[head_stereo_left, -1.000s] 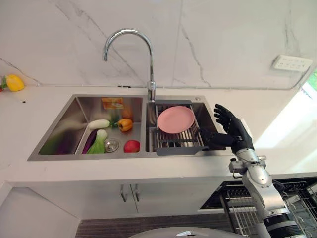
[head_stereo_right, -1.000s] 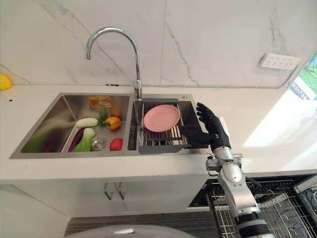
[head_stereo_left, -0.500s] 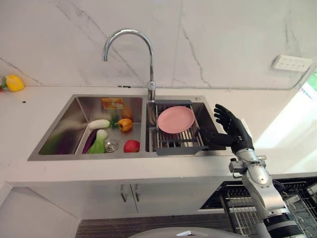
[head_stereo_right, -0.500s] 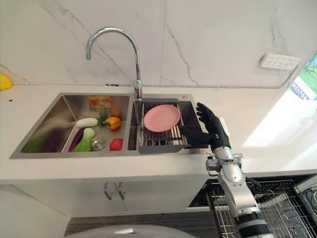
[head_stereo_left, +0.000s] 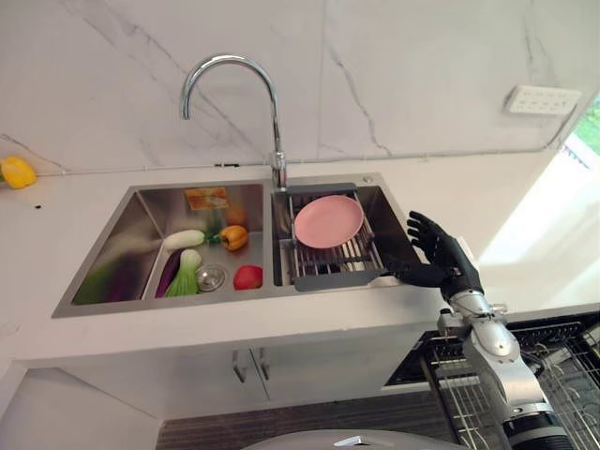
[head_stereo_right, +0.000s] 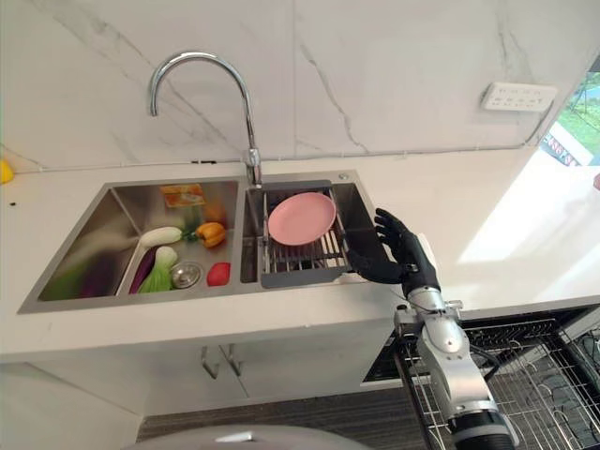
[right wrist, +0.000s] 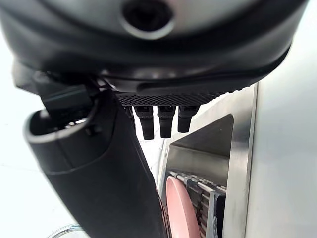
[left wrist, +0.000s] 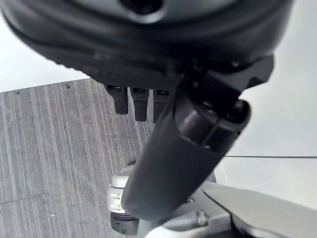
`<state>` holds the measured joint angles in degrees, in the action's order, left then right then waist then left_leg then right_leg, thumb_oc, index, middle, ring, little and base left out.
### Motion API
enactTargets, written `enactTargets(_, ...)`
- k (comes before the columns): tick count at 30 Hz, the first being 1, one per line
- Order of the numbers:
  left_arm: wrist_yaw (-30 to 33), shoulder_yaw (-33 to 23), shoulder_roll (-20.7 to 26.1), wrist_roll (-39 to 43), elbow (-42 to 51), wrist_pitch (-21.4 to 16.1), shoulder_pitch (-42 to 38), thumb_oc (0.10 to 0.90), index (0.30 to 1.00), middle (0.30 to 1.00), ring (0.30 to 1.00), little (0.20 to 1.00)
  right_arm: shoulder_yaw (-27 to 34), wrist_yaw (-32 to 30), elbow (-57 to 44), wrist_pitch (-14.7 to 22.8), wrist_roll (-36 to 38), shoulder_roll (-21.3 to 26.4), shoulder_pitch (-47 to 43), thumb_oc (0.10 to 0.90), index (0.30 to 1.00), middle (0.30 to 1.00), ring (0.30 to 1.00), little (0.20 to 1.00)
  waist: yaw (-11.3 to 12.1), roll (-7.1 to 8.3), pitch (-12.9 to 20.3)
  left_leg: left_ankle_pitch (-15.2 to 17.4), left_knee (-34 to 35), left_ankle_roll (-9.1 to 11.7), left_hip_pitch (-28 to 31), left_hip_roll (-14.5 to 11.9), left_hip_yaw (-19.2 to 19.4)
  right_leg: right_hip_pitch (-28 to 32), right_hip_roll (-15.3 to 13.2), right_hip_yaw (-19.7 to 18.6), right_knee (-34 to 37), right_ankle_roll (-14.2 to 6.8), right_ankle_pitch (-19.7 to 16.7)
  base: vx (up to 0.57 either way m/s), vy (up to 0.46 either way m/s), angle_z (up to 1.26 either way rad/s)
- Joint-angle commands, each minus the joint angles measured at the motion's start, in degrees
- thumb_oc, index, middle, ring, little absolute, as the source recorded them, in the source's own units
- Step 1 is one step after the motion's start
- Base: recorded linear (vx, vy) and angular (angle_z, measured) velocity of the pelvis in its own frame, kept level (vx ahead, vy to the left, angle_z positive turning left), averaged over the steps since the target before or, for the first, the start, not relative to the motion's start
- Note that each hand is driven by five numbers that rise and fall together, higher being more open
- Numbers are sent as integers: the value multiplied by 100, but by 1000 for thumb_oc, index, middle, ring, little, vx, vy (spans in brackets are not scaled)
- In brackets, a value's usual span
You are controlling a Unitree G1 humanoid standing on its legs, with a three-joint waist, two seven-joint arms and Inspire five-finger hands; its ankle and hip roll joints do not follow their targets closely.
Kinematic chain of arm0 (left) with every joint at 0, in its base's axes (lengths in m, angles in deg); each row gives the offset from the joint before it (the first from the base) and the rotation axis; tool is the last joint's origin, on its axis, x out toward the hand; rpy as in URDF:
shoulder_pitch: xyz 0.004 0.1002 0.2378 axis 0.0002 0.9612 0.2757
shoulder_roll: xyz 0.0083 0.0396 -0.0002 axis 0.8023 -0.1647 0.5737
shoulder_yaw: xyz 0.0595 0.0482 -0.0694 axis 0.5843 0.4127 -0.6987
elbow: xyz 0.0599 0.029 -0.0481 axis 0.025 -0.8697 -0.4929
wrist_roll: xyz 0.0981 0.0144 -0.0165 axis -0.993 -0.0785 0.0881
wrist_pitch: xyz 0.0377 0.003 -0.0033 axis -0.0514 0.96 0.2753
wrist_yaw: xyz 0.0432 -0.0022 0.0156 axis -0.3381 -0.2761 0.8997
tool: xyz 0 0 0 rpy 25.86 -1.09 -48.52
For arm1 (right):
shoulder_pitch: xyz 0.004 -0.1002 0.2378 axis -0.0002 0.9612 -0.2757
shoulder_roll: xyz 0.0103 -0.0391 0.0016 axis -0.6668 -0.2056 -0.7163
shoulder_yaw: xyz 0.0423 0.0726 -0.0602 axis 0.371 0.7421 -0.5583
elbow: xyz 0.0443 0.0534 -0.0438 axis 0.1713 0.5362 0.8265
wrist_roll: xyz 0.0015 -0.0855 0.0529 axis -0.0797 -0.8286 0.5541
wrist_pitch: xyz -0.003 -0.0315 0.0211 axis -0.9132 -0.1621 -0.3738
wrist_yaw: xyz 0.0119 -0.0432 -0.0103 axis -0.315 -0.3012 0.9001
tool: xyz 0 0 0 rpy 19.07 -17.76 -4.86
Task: Place the dishes in the dishwasher.
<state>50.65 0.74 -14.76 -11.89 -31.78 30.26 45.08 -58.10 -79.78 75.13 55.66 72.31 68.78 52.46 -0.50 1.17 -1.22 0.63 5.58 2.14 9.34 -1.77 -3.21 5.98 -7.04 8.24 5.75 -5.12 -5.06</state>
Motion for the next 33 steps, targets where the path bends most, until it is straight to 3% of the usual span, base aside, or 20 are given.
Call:
enactTargets(1,-139,0,-291,41,-61,-328,-651,800,900,900,900,900,473,-117,-573,372,-829,326,-485,800,900,900,900,900,123,25,85,143,-252,-171,-207,27,498,10,7,-223,-534,23,539,61,29,-2)
enactTargets(6,-275,195,-319,-218,-3,-368,-569,800,900,900,900,900,620,-169,-507,411,-1430,624,-660,800,900,900,900,900,182,31,117,141,-142,-167,-112,24,478,105,0,-110,-350,-16,485,29,9,3)
enactTargets(14,-269,-75,-140,-425,-305,-388,-370,800,900,900,900,900,697,-367,-191,503,-2279,1057,-1033,800,900,900,900,900,363,47,124,126,-99,-126,-133,-8,448,182,7,44,-109,-36,407,0,-8,4)
enactTargets(33,-199,207,-133,-388,-400,-401,-306,800,900,900,900,900,-138,-749,1470,356,-2295,1242,-2277,800,900,900,900,900,766,106,121,22,-77,-87,-304,-28,170,198,15,328,-75,-19,411,15,-7,9)
